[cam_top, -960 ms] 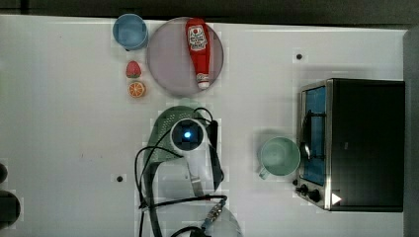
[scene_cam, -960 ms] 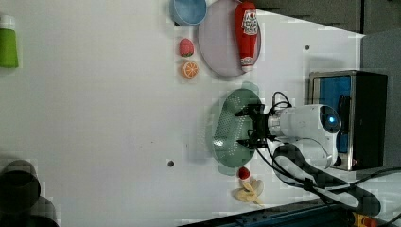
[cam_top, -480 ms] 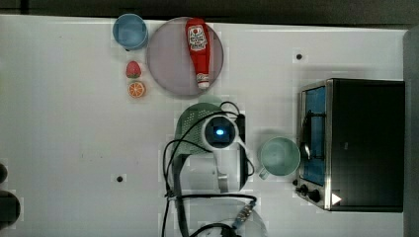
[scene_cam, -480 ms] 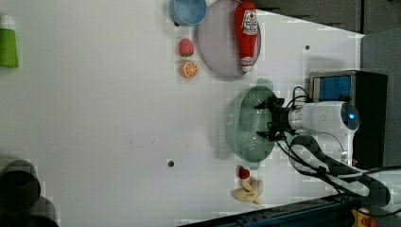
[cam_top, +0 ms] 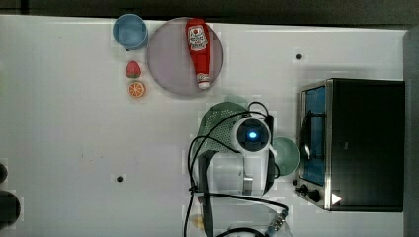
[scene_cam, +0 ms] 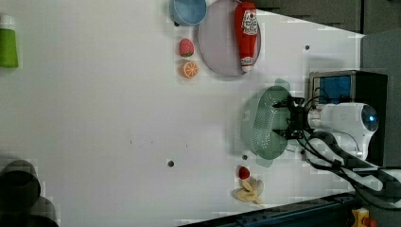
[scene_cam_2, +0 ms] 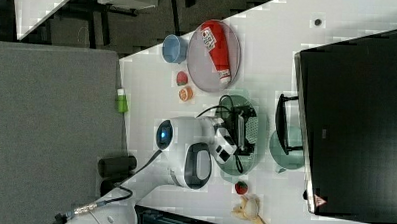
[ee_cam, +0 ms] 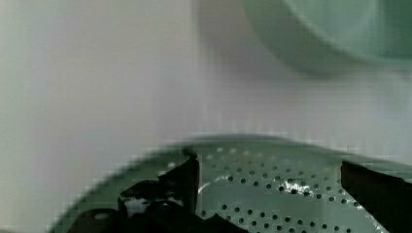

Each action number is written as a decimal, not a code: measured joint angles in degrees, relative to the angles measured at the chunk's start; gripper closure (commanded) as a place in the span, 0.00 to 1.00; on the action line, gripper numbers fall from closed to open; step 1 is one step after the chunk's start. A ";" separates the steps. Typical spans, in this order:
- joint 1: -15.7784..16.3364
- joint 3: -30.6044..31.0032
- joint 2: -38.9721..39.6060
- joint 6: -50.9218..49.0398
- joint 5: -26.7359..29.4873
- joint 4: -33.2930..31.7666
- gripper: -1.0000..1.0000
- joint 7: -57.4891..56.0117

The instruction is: Drag strainer left to right.

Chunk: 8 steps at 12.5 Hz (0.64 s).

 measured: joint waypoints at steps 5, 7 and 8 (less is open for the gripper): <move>-0.66 -0.18 0.17 0.73 0.86 0.34 0.00 -4.53; -0.90 2.37 -1.01 -5.93 -0.05 0.00 0.00 -7.58; -1.11 4.11 -2.67 -9.51 0.08 -0.11 0.00 -9.51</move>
